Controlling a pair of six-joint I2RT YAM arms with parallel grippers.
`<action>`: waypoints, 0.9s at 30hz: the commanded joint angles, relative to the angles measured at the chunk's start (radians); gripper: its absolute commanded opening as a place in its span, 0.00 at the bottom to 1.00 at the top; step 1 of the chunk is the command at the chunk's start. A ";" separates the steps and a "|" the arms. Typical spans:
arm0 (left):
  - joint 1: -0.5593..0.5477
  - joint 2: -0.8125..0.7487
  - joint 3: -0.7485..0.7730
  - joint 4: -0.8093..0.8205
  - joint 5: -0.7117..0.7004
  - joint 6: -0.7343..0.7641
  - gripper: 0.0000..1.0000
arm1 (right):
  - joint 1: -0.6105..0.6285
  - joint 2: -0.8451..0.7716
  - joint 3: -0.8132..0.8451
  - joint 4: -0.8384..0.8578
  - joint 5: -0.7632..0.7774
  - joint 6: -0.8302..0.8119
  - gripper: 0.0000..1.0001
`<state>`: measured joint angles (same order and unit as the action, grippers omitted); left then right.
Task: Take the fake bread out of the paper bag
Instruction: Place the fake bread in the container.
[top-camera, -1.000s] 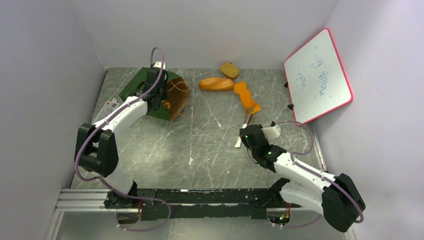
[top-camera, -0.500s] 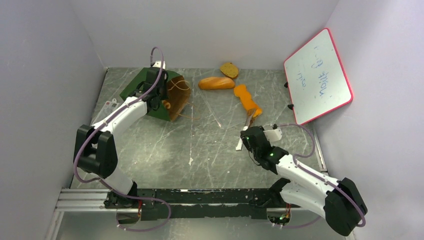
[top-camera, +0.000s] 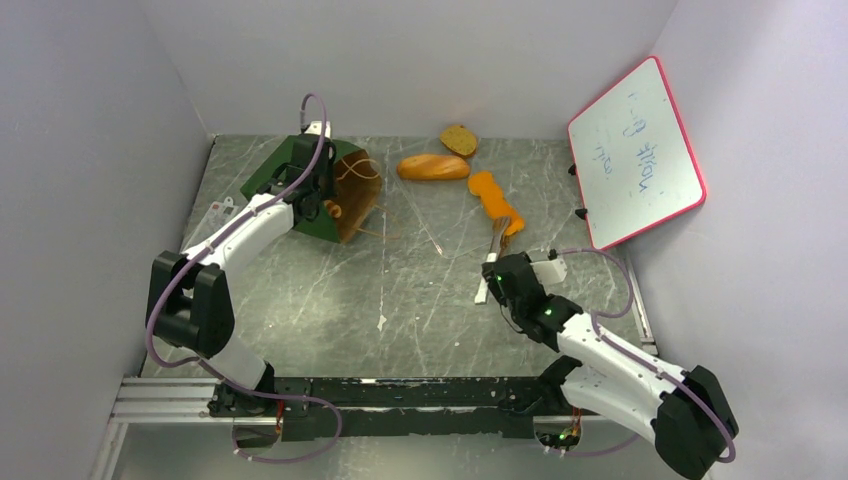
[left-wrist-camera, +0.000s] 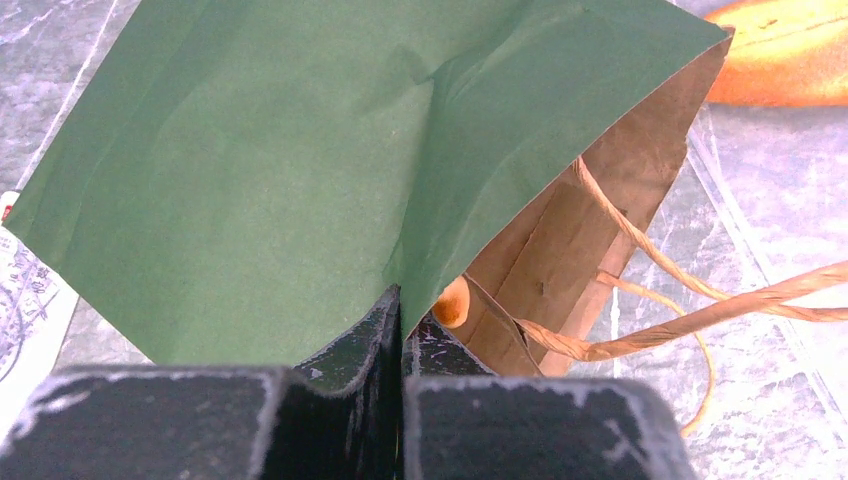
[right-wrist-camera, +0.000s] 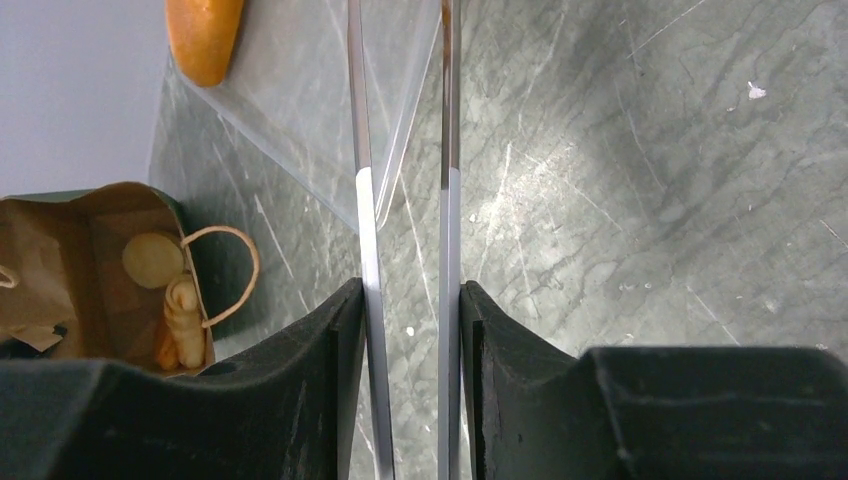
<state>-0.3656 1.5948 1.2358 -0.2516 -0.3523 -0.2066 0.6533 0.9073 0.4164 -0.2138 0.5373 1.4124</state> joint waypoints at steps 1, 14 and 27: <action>-0.010 -0.034 0.004 0.032 0.013 -0.010 0.07 | -0.005 -0.020 0.001 -0.045 0.009 0.010 0.39; -0.010 -0.041 -0.013 0.049 0.017 0.003 0.07 | 0.004 -0.075 0.018 -0.086 -0.018 -0.018 0.38; -0.010 -0.045 -0.013 0.056 0.015 0.012 0.07 | 0.030 -0.120 0.066 -0.135 -0.022 -0.028 0.37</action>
<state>-0.3687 1.5856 1.2232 -0.2432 -0.3519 -0.2008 0.6716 0.8150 0.4400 -0.3267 0.4995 1.3899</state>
